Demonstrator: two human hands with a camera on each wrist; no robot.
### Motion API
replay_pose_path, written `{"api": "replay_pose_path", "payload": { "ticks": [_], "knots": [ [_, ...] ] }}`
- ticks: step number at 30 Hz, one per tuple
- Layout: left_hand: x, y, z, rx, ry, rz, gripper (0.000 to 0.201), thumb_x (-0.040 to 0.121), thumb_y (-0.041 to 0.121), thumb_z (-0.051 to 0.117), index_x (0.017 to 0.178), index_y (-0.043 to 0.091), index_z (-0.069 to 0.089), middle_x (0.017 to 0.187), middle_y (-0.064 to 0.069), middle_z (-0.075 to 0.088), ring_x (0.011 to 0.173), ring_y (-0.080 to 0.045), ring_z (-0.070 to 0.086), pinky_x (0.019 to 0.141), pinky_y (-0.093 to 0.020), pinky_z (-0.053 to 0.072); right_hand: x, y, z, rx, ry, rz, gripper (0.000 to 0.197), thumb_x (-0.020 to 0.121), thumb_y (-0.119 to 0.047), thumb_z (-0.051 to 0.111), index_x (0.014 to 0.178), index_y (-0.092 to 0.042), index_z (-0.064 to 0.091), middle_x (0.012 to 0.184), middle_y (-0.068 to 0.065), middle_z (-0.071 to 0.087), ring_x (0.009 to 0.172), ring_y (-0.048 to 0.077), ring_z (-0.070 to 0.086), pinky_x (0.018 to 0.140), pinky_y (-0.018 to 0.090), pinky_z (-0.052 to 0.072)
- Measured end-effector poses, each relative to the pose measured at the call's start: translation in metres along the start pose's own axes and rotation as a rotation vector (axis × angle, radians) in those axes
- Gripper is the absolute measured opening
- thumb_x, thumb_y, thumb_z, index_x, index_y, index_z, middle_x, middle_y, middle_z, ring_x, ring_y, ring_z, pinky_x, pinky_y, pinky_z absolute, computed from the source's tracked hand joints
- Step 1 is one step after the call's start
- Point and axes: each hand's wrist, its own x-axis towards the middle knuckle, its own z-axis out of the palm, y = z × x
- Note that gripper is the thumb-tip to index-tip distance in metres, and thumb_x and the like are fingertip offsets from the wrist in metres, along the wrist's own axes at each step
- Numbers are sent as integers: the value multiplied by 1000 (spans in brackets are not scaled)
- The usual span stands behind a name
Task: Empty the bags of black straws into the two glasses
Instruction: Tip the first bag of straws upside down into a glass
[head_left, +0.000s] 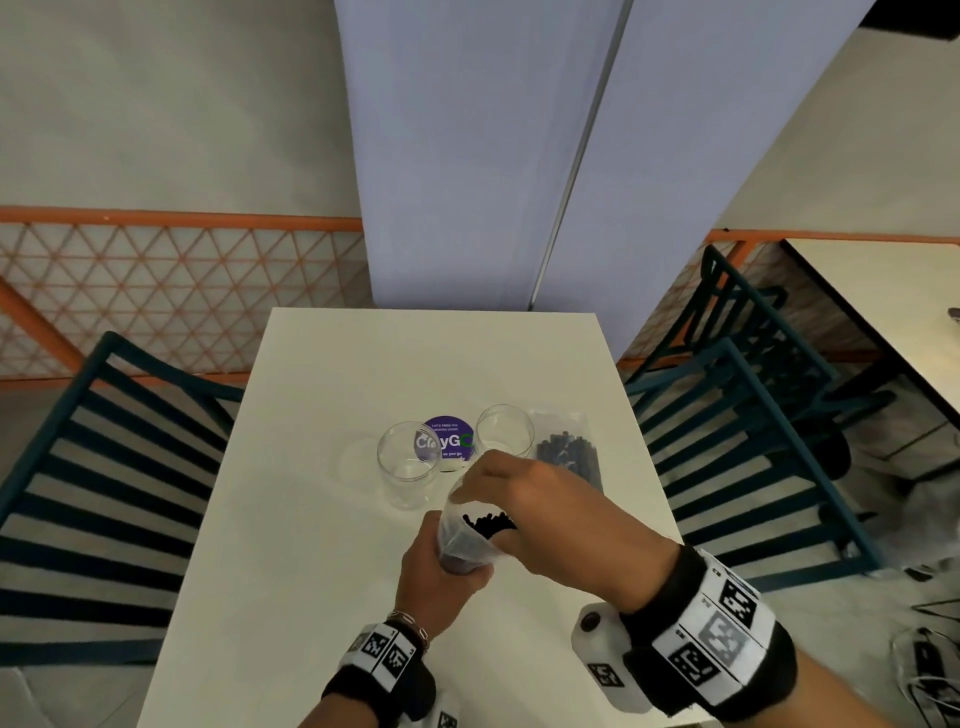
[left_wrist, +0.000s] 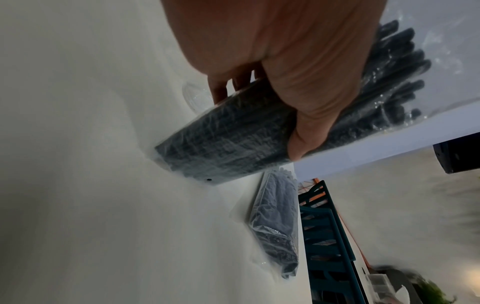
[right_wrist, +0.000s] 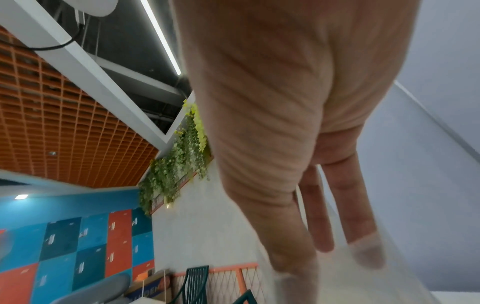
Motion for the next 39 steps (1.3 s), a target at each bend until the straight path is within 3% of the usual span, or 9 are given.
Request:
{"api": "replay_pose_path", "payload": {
  "ticks": [5, 10, 13, 17, 21, 24, 29, 34, 39],
  "knots": [
    [-3, 1, 4, -48, 88, 6, 55, 67, 14, 98, 100, 33, 58, 88, 8, 75, 78, 4, 71, 64, -11, 55, -22, 15, -7, 379, 349, 216, 95, 71, -58, 91, 151, -42, 43, 139, -25, 51, 129, -9, 48, 106, 7, 37],
    [-4, 1, 7, -81, 108, 7, 73, 57, 15, 102, 103, 37, 50, 100, 6, 75, 84, -6, 74, 65, -16, 59, -30, 53, 78, 779, 117, 491, 153, 44, -59, 103, 163, -39, 9, 163, -21, 34, 151, 1, 33, 126, 32, 31],
    [-3, -3, 9, -77, 54, 45, 86, 53, 25, 102, 116, 42, 46, 112, 3, 73, 92, -10, 76, 78, -34, 67, -21, 56, 136, 905, 178, 461, 132, 46, -47, 107, 155, -37, 32, 150, -21, 53, 138, -7, 49, 118, 24, 43],
    [-7, -11, 20, -15, -128, 133, 71, 85, 18, 83, 146, 17, 46, 134, 0, 67, 125, -14, 67, 102, -26, 57, -1, 46, 173, 1049, 390, 527, 98, 48, -35, 108, 132, -26, 59, 121, -12, 75, 115, 1, 70, 97, 28, 61],
    [-4, -24, 22, 259, -174, 100, 31, 96, 16, 65, 124, 24, 57, 105, 23, 63, 100, 13, 66, 81, 4, 43, 11, 43, 196, 1113, 529, 584, 80, 57, -18, 104, 125, -26, 64, 113, -11, 78, 106, 5, 74, 87, 25, 63],
    [3, -43, 23, 425, -195, 107, 64, 80, 43, 37, 129, 15, 69, 114, 4, 75, 107, -13, 74, 83, -7, 48, 10, 50, 212, 1164, 575, 620, 72, 60, -18, 102, 123, -18, 68, 113, -2, 79, 107, 15, 76, 91, 39, 65],
    [6, -38, 0, 532, -405, 154, 76, 70, 42, 77, 140, 25, 55, 126, 13, 62, 115, -10, 66, 93, -21, 55, 8, 58, 225, 1217, 563, 648, 65, 65, -27, 103, 120, -12, 73, 112, 4, 81, 107, 23, 78, 93, 50, 64],
    [-1, -18, -29, 82, -488, 27, 123, 59, 21, 103, 154, 38, 27, 146, 20, 54, 131, 1, 59, 101, -15, 53, 15, 54, 230, 1232, 568, 633, 65, 67, -20, 102, 123, -8, 71, 108, 6, 82, 101, 25, 79, 86, 47, 66],
    [6, 4, -23, 72, -329, 118, 104, 48, 56, 105, 137, 26, 61, 127, 8, 73, 119, -6, 70, 101, -40, 61, 20, 58, 224, 1110, 583, 539, 45, 69, 16, 86, 95, -14, 65, 82, -11, 73, 76, 0, 69, 66, 16, 55]
  ]
}}
